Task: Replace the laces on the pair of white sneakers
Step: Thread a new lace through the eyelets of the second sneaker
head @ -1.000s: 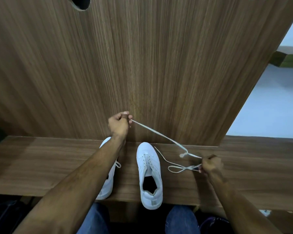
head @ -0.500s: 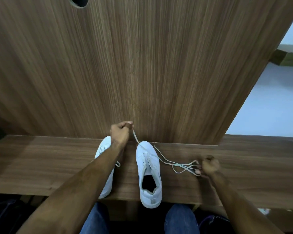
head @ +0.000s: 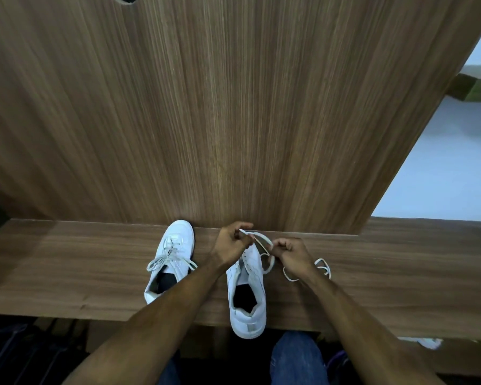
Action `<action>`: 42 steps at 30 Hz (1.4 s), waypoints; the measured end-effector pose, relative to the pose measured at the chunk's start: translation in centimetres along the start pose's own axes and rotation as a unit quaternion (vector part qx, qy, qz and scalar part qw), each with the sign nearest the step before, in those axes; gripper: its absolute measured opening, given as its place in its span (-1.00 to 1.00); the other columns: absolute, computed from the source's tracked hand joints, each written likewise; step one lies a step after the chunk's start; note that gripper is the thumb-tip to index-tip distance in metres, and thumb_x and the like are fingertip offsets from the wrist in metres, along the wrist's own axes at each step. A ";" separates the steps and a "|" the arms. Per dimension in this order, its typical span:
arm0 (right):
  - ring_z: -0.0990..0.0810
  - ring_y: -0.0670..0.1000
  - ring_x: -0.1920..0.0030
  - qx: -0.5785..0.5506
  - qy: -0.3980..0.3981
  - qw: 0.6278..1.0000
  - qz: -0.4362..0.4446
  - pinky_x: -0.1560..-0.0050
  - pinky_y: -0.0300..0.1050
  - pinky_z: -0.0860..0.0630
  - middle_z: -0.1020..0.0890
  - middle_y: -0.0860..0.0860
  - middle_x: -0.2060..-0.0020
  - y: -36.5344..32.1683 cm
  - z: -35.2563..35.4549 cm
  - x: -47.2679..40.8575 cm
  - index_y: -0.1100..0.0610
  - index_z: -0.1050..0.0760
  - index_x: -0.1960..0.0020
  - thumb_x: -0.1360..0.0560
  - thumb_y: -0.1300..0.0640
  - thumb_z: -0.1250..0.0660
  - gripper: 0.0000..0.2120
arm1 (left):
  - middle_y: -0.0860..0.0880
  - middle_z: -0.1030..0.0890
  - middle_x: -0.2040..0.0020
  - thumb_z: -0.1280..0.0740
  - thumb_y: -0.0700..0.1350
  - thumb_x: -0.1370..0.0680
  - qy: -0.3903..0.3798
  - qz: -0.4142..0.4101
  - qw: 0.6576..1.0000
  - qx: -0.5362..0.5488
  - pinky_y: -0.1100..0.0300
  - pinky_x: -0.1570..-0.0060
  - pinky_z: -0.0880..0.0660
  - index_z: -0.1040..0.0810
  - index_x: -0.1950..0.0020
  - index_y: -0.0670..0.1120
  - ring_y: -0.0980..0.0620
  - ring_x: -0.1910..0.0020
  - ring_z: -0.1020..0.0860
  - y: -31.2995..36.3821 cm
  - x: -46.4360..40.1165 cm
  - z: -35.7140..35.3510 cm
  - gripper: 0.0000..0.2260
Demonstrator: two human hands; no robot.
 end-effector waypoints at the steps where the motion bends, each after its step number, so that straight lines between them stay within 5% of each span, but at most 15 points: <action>1: -0.57 -0.03 0.37 -0.012 0.039 0.999 -0.024 0.20 -0.09 -0.50 -0.64 0.05 0.42 1.0 1.2 0.1 0.15 -0.62 0.24 -0.52 0.30 -0.34 -0.81 | -0.11 -0.59 0.22 -0.41 -0.30 -0.48 0.011 0.009 0.999 -0.036 0.16 0.09 -0.53 -0.53 -0.24 -0.24 0.08 0.21 -0.58 -1.0 0.4 0.3 -0.67; 4: -0.52 0.03 0.43 -0.122 0.149 0.978 -0.081 0.32 -0.10 -0.53 -0.56 0.08 0.48 3.0 4.6 1.2 0.18 -0.58 0.20 -0.54 0.35 -0.26 -0.79 | -0.21 -0.55 -0.16 -0.42 -0.18 -0.50 -0.051 0.037 0.985 -0.160 0.19 -0.22 -0.40 -0.40 -0.37 -0.25 -0.09 -0.16 -0.52 -3.1 1.8 -0.8 -0.52; 6: -0.48 0.03 0.47 -0.187 0.198 0.959 -0.080 0.45 -0.18 -0.46 -0.53 0.09 0.49 2.9 6.5 1.7 0.19 -0.56 0.18 -0.54 0.40 -0.20 -0.76 | -0.21 -0.51 -0.26 -0.31 -0.21 -0.58 -0.133 0.064 0.962 -0.229 0.32 -0.15 -0.33 -0.42 -0.33 -0.30 -0.12 -0.26 -0.47 -4.8 2.9 -2.4 -0.66; 8: -0.55 0.02 0.46 -0.206 0.219 0.951 -0.069 0.46 -0.22 -0.48 -0.56 0.11 0.39 2.0 8.2 1.8 0.20 -0.56 0.14 -0.54 0.42 -0.14 -0.74 | -0.18 -0.55 -0.21 -0.32 -0.12 -0.57 -0.121 0.080 0.956 -0.254 0.33 -0.06 -0.41 -0.47 -0.27 -0.23 -0.11 -0.18 -0.52 -6.4 3.0 -2.5 -0.68; 11: -0.54 -0.05 0.55 -0.186 0.200 0.960 -0.063 0.49 -0.24 -0.51 -0.56 0.12 0.33 0.9 8.7 1.5 0.24 -0.55 0.11 -0.50 0.48 -0.10 -0.71 | -0.11 -0.57 -0.22 -0.28 -0.10 -0.51 -0.044 0.098 0.941 -0.321 0.07 -0.09 -0.51 -0.42 -0.35 -0.03 -0.14 -0.14 -0.55 -7.3 3.2 -1.0 -0.60; 16: -0.37 -0.09 0.64 -0.088 0.108 0.981 -0.134 0.61 -0.27 -0.34 -0.55 0.09 0.43 3.1 5.5 1.9 0.21 -0.57 0.08 -0.45 0.48 -0.13 -0.70 | -0.12 -0.53 -0.26 -0.24 -0.22 -0.47 -0.021 0.096 0.934 -0.344 0.00 -0.08 -0.48 -0.35 -0.41 0.05 -0.17 -0.18 -0.52 -7.0 4.0 -1.1 -0.50; 19: -0.28 -0.13 0.66 -0.027 0.051 0.987 -0.148 0.63 -0.31 -0.20 -0.48 0.02 0.53 5.0 1.9 2.3 0.15 -0.62 0.09 -0.51 0.28 -0.32 -0.88 | -0.10 -0.53 -0.22 -0.24 -0.22 -0.44 -0.037 0.093 0.925 -0.367 0.01 -0.05 -0.52 -0.36 -0.36 0.06 -0.17 -0.12 -0.53 -7.8 4.9 -0.8 -0.51; 23: -0.36 -0.21 0.63 0.026 -0.005 0.993 -0.118 0.52 -0.30 -0.29 -0.53 -0.10 0.56 6.5 -2.3 2.5 0.09 -0.57 0.26 -0.53 0.28 -0.34 -0.79 | -0.06 -0.48 -0.26 -0.24 -0.19 -0.41 -0.081 0.092 0.920 -0.372 0.02 -0.14 -0.50 -0.39 -0.35 0.17 -0.16 -0.18 -0.52 -9.1 5.9 -0.9 -0.48; 26: -0.43 -0.11 0.60 0.002 -0.040 0.989 -0.140 0.57 -0.30 -0.30 -0.62 0.05 0.36 7.2 -4.1 2.8 0.08 -0.51 0.00 -0.60 0.27 -0.21 -0.85 | -0.06 -0.49 -0.26 -0.22 -0.16 -0.42 -0.103 0.092 0.914 -0.381 0.03 -0.16 -0.49 -0.45 -0.30 0.19 -0.15 -0.19 -0.52 -9.8 5.7 -1.3 -0.52; 30: -0.46 -0.14 0.56 0.031 -0.026 0.989 -0.141 0.54 -0.27 -0.37 -0.64 0.03 0.21 7.6 -4.5 2.6 0.10 -0.53 -0.13 -0.60 0.35 -0.10 -0.70 | -0.07 -0.51 -0.26 -0.22 -0.07 -0.50 -0.078 0.090 0.924 -0.364 0.03 -0.16 -0.47 -0.52 -0.26 0.14 -0.15 -0.20 -0.52 -9.4 4.2 -1.8 -0.66; 34: -0.52 -0.20 0.42 0.120 -0.009 0.986 -0.117 0.40 -0.31 -0.42 -0.66 0.00 0.23 7.8 -3.9 1.9 0.14 -0.62 -0.08 -0.57 0.26 -0.25 -0.81 | -0.05 -0.55 -0.26 -0.33 -0.01 -0.49 -0.043 0.107 0.953 -0.280 0.07 -0.15 -0.51 -0.60 -0.21 0.10 -0.10 -0.19 -0.56 -10.1 2.6 -1.7 -0.71; 37: -0.66 -0.02 0.25 0.152 -0.011 0.985 -0.083 0.12 -0.09 -0.60 -0.69 -0.02 0.26 7.2 -4.1 1.2 0.13 -0.60 -0.11 -0.51 0.25 -0.34 -0.81 | -0.05 -0.65 -0.12 -0.37 0.01 -0.39 -0.031 0.116 0.972 -0.203 0.05 -0.10 -0.55 -0.69 -0.04 0.05 -0.06 -0.07 -0.62 -11.9 1.8 -1.9 -0.75; 42: -0.68 -0.03 0.27 0.216 -0.015 0.975 -0.050 0.11 0.00 -0.63 -0.72 -0.01 0.21 5.9 -4.9 0.4 0.01 -0.63 0.11 -0.46 0.20 -0.39 -0.90 | -0.13 -0.69 0.09 -0.25 0.00 -0.31 -0.008 0.113 0.984 -0.136 -0.06 0.06 -0.59 -0.71 0.08 -0.07 -0.13 0.12 -0.65 -15.3 0.7 -2.8 -0.67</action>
Point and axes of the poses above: each hand's wrist, its own x-axis away from the middle knuckle, its own z-axis out of the back of the hand, y = z × x, the point moved 10 cm from there along -x, towards the middle knuckle
